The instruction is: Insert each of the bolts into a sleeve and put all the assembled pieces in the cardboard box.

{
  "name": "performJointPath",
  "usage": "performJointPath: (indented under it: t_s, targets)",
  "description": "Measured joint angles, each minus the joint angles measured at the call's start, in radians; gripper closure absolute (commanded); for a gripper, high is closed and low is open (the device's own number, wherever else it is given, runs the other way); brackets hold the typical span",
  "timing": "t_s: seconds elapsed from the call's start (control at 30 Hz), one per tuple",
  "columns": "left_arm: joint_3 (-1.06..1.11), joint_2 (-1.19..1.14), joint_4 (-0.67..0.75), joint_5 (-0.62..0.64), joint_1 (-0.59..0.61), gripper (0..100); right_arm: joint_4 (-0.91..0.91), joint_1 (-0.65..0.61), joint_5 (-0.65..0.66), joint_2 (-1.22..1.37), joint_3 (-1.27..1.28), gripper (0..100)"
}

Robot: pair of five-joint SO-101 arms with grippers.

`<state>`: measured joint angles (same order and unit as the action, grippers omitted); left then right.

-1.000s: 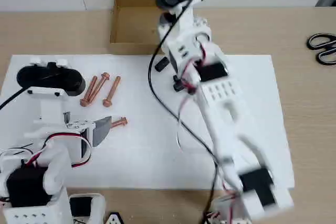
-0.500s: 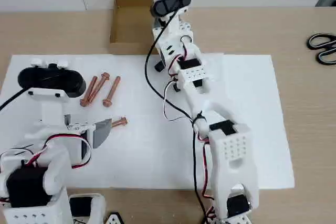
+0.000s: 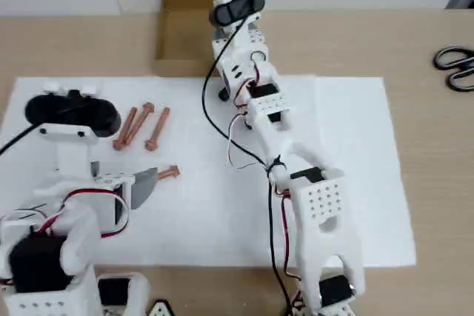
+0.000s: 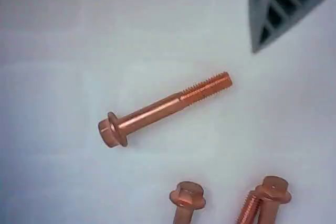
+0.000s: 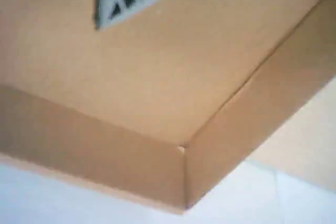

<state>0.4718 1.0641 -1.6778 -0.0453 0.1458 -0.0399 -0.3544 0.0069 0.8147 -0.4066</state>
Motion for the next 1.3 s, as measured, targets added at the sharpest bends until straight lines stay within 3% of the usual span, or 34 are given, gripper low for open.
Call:
performJointPath:
  t_s: [0.1,0.2,0.57,0.8,1.1,1.3]
  targets:
    - [0.0,0.0,0.0,0.0,0.0,69,0.011,0.021,0.0,-0.003,0.0,84.2]
    - [0.0,0.0,0.0,0.0,0.0,69,0.13,0.048,0.0,-0.069,0.0,85.0]
    - [0.0,0.0,0.0,0.0,0.0,69,0.819,0.147,-0.103,-0.413,0.0,85.0]
    - [0.0,0.0,0.0,0.0,0.0,69,1.264,0.144,-0.284,-0.457,-0.002,85.0]
    - [0.002,0.0,0.0,-0.025,0.0,69,1.316,0.14,-0.453,-0.282,-0.002,85.1]
    - [0.002,0.002,0.0,-0.037,0.0,69,1.316,0.098,-0.493,-0.236,-0.002,85.1]
